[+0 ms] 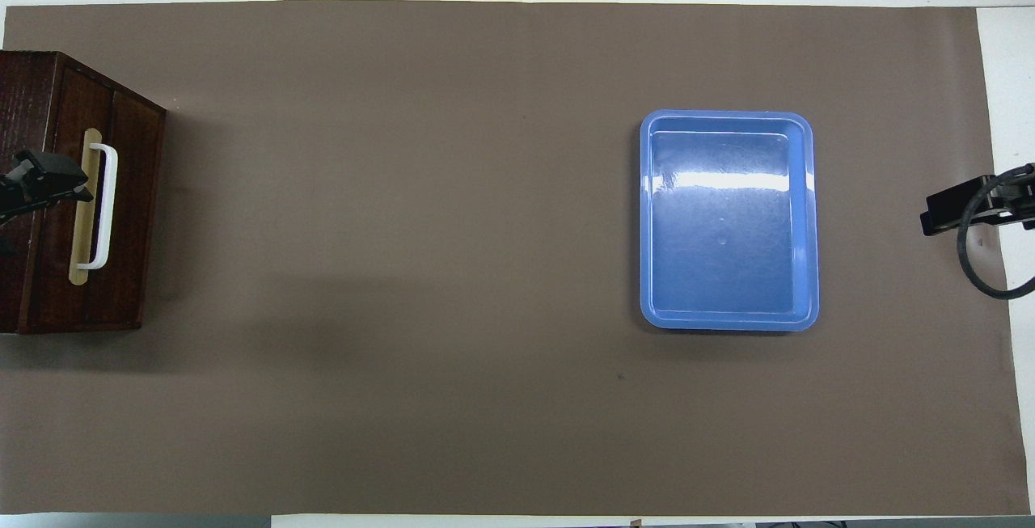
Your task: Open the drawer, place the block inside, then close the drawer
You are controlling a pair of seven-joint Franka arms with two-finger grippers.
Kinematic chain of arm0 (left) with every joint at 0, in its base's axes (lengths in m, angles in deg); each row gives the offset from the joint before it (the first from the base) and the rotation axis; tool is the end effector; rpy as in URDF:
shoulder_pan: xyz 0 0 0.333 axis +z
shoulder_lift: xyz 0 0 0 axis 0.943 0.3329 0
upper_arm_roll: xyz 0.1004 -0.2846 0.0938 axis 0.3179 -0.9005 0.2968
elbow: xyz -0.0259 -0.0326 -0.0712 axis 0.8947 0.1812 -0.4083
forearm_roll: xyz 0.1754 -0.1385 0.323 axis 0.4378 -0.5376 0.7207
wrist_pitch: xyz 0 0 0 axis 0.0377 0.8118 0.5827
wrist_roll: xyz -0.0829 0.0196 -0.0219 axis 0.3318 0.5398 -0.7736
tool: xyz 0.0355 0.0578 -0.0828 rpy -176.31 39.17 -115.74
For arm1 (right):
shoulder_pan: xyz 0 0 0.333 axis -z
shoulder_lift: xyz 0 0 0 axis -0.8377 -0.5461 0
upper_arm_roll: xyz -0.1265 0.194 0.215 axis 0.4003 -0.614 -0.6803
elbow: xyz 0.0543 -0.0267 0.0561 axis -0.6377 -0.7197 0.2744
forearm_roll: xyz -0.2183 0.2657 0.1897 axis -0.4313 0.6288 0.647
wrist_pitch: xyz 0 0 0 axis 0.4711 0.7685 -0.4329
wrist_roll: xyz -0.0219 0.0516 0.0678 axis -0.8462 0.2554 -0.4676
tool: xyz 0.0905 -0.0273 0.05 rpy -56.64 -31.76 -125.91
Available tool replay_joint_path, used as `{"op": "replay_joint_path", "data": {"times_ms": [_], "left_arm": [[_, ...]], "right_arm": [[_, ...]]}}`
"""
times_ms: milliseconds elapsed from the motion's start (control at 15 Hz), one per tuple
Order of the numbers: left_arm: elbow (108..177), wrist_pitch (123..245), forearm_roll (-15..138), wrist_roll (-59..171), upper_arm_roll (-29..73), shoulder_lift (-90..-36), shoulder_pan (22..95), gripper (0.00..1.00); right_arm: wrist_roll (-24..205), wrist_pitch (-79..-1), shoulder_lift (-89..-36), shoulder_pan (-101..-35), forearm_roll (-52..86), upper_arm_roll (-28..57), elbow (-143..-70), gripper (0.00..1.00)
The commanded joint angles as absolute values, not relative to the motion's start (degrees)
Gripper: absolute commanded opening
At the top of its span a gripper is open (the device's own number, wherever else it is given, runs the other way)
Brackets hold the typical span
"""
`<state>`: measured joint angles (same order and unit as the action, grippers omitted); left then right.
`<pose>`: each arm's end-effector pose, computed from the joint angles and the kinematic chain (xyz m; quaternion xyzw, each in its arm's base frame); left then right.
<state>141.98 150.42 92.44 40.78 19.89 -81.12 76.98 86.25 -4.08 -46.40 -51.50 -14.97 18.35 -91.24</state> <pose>0.5245 0.0143 0.5698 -0.9628 -0.2613 -0.0527 0.0435 0.5337 -0.0193 0.6313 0.9982 0.0136 -0.0579 0.0106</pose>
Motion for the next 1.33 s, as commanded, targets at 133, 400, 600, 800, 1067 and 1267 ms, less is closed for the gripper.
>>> {"op": "replay_joint_path", "data": {"times_ms": [133,400,600,800,1067,1267], "left_arm": [[142.1,150.1,86.7,54.2,20.4,-82.0,77.9,1.0],[140.8,150.0,86.3,54.1,20.2,-81.4,77.3,1.0],[140.3,149.5,86.4,54.0,19.9,-81.5,77.2,1.0],[140.6,150.3,86.3,52.3,19.5,-81.7,76.8,1.0],[140.1,150.6,86.4,54.8,19.6,-81.4,76.5,1.0],[132.8,142.9,86.3,61.6,20.2,-77.2,76.4,1.0]], "right_arm": [[87.5,-4.6,-45.8,-50.7,-14.5,18.1,-91.6,1.0],[87.5,-4.6,-45.8,-50.7,-14.5,18.1,-91.6,1.0],[87.5,-4.6,-45.8,-50.7,-14.5,18.0,-91.6,1.0],[87.5,-4.6,-45.8,-50.7,-14.5,18.1,-91.6,1.0],[87.5,-4.6,-45.8,-50.6,-14.5,18.1,-91.5,1.0],[87.5,-4.7,-45.9,-50.6,-14.5,18.1,-91.5,1.0]]}}
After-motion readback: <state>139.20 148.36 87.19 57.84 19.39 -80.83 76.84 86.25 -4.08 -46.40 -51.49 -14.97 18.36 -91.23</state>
